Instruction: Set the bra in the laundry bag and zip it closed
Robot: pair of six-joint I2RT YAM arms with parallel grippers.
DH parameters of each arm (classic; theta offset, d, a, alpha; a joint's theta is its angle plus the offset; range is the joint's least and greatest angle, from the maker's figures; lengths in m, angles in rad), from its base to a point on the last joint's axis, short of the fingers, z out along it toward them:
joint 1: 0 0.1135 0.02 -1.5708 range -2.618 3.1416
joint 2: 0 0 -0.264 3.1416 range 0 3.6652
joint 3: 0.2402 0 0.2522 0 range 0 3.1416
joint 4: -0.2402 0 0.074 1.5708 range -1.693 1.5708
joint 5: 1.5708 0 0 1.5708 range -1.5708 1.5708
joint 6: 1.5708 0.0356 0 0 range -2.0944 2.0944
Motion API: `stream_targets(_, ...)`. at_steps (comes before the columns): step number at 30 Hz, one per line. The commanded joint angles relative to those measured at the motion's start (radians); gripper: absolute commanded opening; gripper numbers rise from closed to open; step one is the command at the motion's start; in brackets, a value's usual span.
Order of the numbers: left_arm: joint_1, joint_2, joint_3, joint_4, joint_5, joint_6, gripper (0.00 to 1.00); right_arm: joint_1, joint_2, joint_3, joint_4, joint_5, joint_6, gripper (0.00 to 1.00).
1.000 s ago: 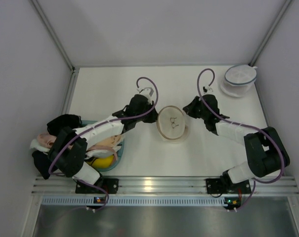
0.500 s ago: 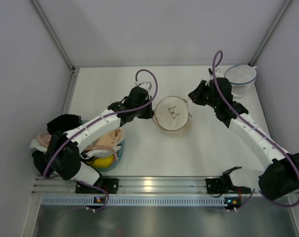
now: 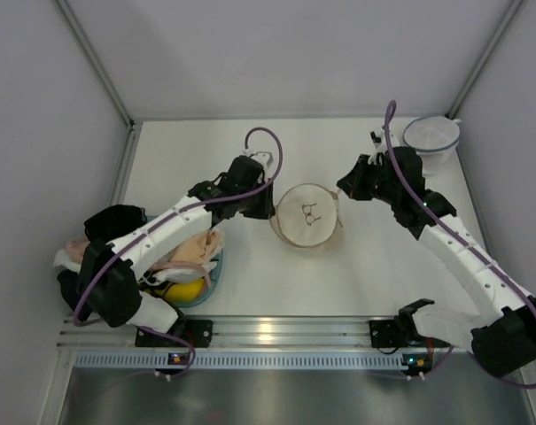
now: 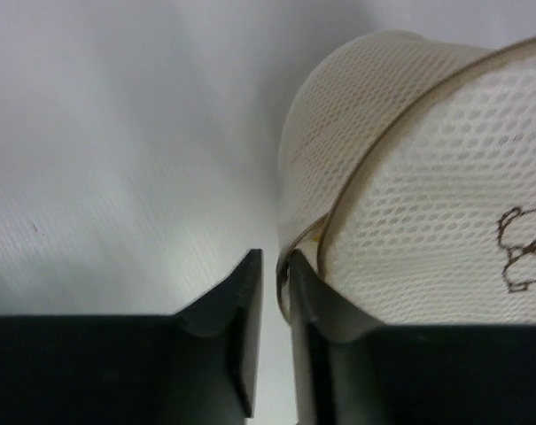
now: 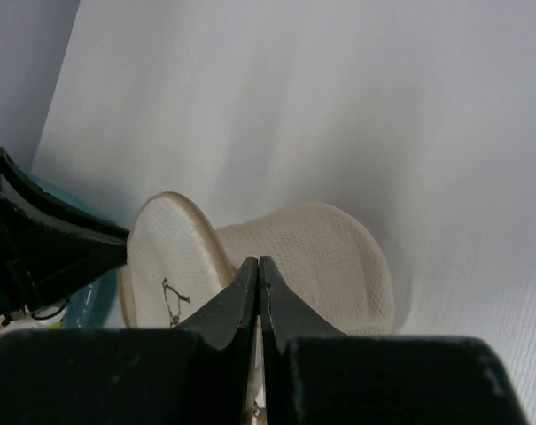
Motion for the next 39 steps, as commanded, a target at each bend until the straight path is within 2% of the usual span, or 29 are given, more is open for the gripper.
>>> stream_targets(1,-0.004,0.000,-0.020,-0.055,0.060,0.057,0.36,0.008,-0.020,-0.018,0.091,-0.072,-0.042,0.00)
stream_targets(2,-0.010,-0.004,-0.017,-0.055,0.076,0.097,0.44,0.011,-0.014,-0.018,0.106,-0.084,-0.045,0.00)
stream_targets(3,-0.012,-0.014,-0.012,-0.055,0.065,0.117,0.98,0.011,-0.007,-0.017,0.113,-0.101,-0.047,0.00)
stream_targets(7,-0.012,-0.067,0.081,-0.118,-0.060,0.218,0.98,0.014,0.026,0.008,0.105,-0.121,-0.053,0.00)
stream_targets(9,-0.012,-0.090,0.124,-0.120,-0.075,0.248,0.99,0.016,0.029,0.020,0.106,-0.116,-0.050,0.00)
stream_targets(11,-0.013,-0.104,0.196,-0.105,-0.017,0.306,0.99,0.016,0.032,0.028,0.108,-0.115,-0.051,0.00)
stream_targets(12,-0.013,-0.107,0.206,-0.054,0.073,0.333,0.99,0.014,0.038,0.034,0.113,-0.110,-0.048,0.00)
stream_targets(16,-0.027,-0.104,0.171,0.082,0.247,0.500,0.98,0.016,0.052,0.042,0.129,-0.116,-0.041,0.00)
stream_targets(17,-0.035,-0.098,0.160,0.111,0.266,0.569,0.99,0.016,0.056,0.043,0.129,-0.116,-0.039,0.00)
stream_targets(20,-0.046,-0.057,0.137,0.208,0.292,0.645,0.99,0.014,0.059,0.046,0.131,-0.121,-0.027,0.00)
stream_targets(25,-0.056,0.018,0.143,0.334,0.317,0.654,0.98,0.016,0.039,0.026,0.151,-0.119,0.017,0.00)
stream_targets(29,-0.069,0.055,0.122,0.481,0.396,0.619,0.98,0.014,0.027,0.014,0.174,-0.113,0.037,0.00)
stream_targets(34,-0.079,0.123,0.132,0.549,0.487,0.613,0.98,0.016,0.026,0.016,0.182,-0.121,0.044,0.00)
stream_targets(39,-0.081,0.199,0.164,0.567,0.517,0.595,0.98,0.014,0.015,0.014,0.198,-0.129,0.059,0.00)
